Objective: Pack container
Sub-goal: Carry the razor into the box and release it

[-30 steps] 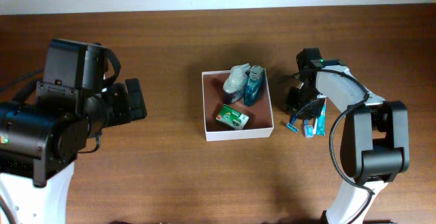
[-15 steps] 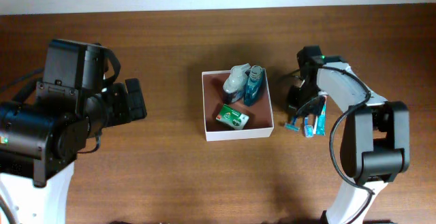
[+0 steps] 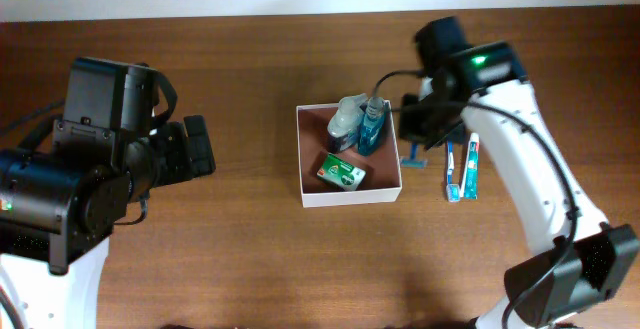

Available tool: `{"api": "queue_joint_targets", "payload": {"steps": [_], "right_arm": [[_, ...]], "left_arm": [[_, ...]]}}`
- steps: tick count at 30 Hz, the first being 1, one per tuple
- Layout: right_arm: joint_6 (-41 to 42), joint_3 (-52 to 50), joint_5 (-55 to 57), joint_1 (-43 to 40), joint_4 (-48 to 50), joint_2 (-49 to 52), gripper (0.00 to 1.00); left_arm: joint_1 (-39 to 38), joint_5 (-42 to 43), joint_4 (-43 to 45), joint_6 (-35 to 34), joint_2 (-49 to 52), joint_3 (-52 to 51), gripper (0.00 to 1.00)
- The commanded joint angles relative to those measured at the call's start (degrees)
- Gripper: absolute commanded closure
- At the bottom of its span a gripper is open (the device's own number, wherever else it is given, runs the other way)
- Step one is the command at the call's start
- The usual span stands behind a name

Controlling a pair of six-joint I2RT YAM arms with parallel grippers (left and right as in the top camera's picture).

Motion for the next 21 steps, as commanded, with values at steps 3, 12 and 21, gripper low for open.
{"api": "queue_joint_targets", "payload": {"steps": [3,12,21], "right_arm": [[-12.2,0.1,0.7,10.0,1.1,0.4,0.96],[-41.7,0.1,7.6,17.2,9.3,0.6,0.96],[-62.4,-0.2,7.0,17.2,12.9,5.2,0.96]], "left_arm": [[0.2,-0.8,0.0,0.7,-0.5,0.3,0.01],[0.2,-0.8,0.0,0.7,-0.5,0.3,0.01],[0.2,-0.8,0.0,0.7,-0.5,0.3,0.01]]}}
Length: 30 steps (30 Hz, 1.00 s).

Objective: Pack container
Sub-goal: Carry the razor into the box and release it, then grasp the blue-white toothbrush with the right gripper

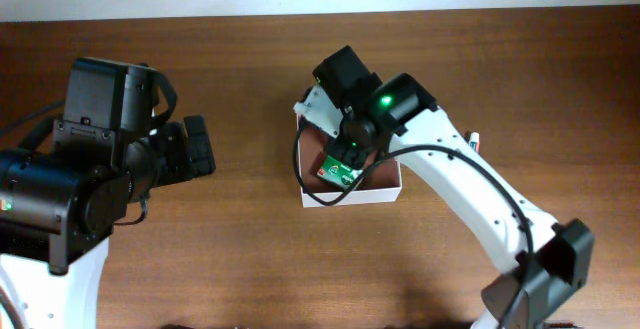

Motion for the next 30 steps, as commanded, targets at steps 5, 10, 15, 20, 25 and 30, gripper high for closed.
{"api": "queue_joint_targets", "payload": {"steps": [5,10,15,20,25,30], "right_arm": [[-11.1,-0.2,0.3,-0.2,0.0,8.5,0.96],[-11.0,0.0,0.1,-0.7,0.2,10.3,0.62],[-4.9,2.4,0.3,-1.5,-1.0,5.4,0.71],[7.3,4.5,-0.1,-7.4,-1.4,-2.0,0.61],[22.8,4.5,-6.3,-23.4,-1.6,-6.2,0.36],[23.6,0.9,-10.6,-35.6,-1.5,-2.1,0.35]], "left_arm": [[0.2,-0.8,0.0,0.7,-0.5,0.3,0.0],[0.2,-0.8,0.0,0.7,-0.5,0.3,0.0],[0.2,-0.8,0.0,0.7,-0.5,0.3,0.01],[0.2,-0.8,0.0,0.7,-0.5,0.3,0.01],[0.2,-0.8,0.0,0.7,-0.5,0.3,0.01],[0.2,-0.8,0.0,0.7,-0.5,0.3,0.0]]}}
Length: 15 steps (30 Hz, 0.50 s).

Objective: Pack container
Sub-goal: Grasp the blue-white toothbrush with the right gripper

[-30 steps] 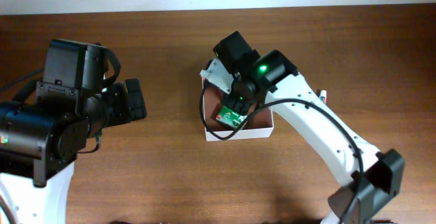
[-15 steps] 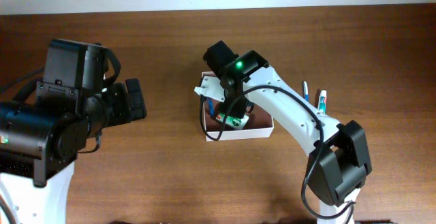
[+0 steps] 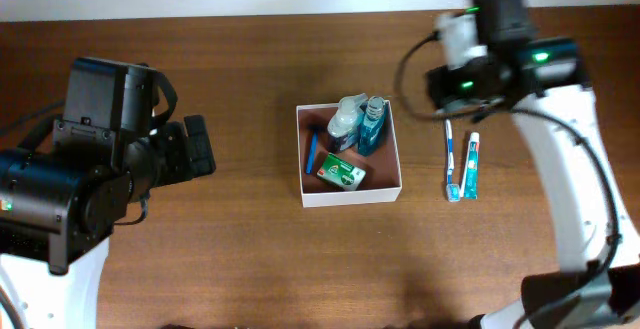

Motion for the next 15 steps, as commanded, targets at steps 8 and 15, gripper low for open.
{"api": "queue_joint_targets", "payload": {"steps": [8,15], "right_arm": [[4.4,-8.5,-4.4,-10.4,1.6,19.3,0.4],[6.2,-8.6,-4.4,-8.9,3.9,26.1,0.57]], "left_arm": [[0.2,-0.8,0.0,0.7,-0.5,0.3,0.01],[0.2,-0.8,0.0,0.7,-0.5,0.3,0.01]]}}
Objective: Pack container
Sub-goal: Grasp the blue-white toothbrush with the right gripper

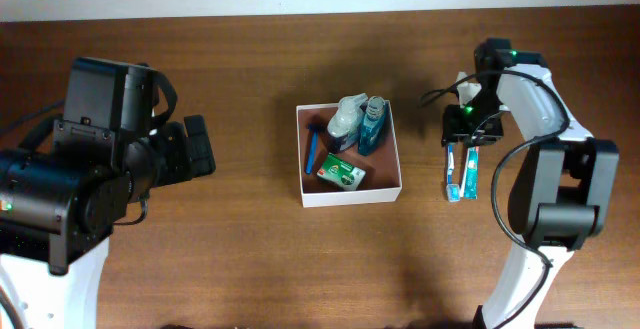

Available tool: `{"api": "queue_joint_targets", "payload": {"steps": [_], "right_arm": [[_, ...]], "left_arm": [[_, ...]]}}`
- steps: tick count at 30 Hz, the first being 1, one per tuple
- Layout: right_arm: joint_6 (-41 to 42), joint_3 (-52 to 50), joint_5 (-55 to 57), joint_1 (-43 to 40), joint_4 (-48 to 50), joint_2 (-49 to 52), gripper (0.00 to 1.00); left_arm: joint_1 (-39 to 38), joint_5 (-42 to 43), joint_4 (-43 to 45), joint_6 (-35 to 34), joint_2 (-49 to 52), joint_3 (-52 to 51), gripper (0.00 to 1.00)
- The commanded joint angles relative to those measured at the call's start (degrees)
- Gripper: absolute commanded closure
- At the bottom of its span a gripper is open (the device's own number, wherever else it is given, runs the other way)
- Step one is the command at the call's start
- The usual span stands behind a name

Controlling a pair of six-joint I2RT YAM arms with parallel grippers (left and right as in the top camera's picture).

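A white box stands at the table's middle. It holds a clear bottle, a blue bottle, a green soap box and a blue razor along its left wall. To its right a toothbrush and a toothpaste tube lie side by side on the table. My right gripper is low over their far ends; its fingers are hidden under the wrist. My left gripper hangs far left of the box, holding nothing that I can see.
The brown table reaches back to a pale wall. The bulky left arm fills the left side of the view. The right arm loops down the right edge.
My right arm has come down from above the toothbrush's far end to sit low over the tops of the toothbrush and toothpaste. The box's contents and the left arm are unchanged.
First the razor lay on the table right of the box with my right gripper by it. Then the right arm reached over the box. After that the razor lay inside the box, the arm back at the right. Now it is over the toothbrush and toothpaste.
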Motion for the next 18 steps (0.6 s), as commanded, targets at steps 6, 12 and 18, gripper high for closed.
{"api": "queue_joint_targets", "payload": {"steps": [6,12,18], "right_arm": [[2.7,-1.9,-0.8,0.6,2.4,3.5,0.61],[4.2,-6.8,-0.5,0.6,5.8,4.3,0.86],[4.2,-3.4,3.1,0.8,0.6,2.4,0.96]], "left_arm": [[0.2,-0.8,0.0,0.7,-0.5,0.3,0.01],[0.2,-0.8,0.0,0.7,-0.5,0.3,0.01],[0.2,-0.8,0.0,0.7,-0.5,0.3,0.01]]}}
